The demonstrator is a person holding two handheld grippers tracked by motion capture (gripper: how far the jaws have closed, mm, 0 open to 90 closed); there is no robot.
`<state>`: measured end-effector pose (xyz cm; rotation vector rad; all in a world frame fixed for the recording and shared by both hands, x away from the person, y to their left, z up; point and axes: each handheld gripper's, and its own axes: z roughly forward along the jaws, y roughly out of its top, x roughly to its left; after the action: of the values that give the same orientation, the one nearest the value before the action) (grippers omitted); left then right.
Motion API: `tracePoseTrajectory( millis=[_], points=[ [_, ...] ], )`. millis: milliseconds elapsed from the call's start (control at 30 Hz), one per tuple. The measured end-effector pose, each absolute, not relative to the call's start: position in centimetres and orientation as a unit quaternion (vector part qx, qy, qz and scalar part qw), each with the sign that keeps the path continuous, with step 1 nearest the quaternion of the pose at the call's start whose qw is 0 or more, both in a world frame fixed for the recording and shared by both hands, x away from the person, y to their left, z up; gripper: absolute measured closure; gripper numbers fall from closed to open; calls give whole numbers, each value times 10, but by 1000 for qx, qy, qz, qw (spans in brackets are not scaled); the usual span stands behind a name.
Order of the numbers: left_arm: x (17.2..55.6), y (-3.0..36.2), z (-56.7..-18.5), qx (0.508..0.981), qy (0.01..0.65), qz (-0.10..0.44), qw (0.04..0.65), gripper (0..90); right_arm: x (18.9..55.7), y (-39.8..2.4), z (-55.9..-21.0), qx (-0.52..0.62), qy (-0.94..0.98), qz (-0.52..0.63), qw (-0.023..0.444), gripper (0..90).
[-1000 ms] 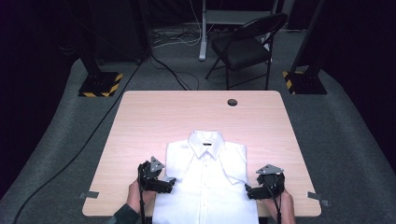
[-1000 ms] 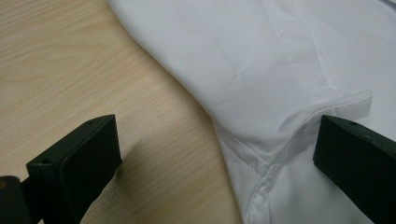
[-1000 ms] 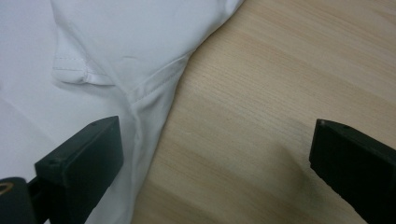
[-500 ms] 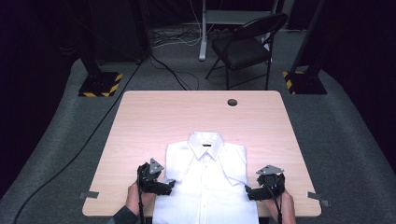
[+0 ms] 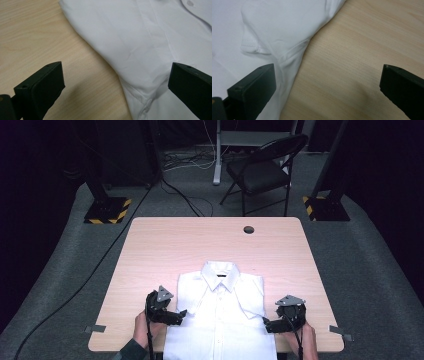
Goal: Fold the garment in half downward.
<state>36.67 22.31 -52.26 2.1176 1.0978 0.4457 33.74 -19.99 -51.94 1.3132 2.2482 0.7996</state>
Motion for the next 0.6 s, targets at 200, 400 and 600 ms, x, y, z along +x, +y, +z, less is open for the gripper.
tracePoseTrajectory(
  millis=[200, 400, 600],
  points=[
    [378, 221, -517, 818, 419, 179, 351, 0, 343, -200, -508, 465, 802, 307, 216, 5],
    [397, 218, -515, 814, 425, 169, 358, 0, 362, -195, -502, 461, 798, 325, 211, 12],
    [418, 210, -513, 814, 428, 172, 354, 1, 380, -187, -502, 457, 800, 329, 208, 16]
  ],
)
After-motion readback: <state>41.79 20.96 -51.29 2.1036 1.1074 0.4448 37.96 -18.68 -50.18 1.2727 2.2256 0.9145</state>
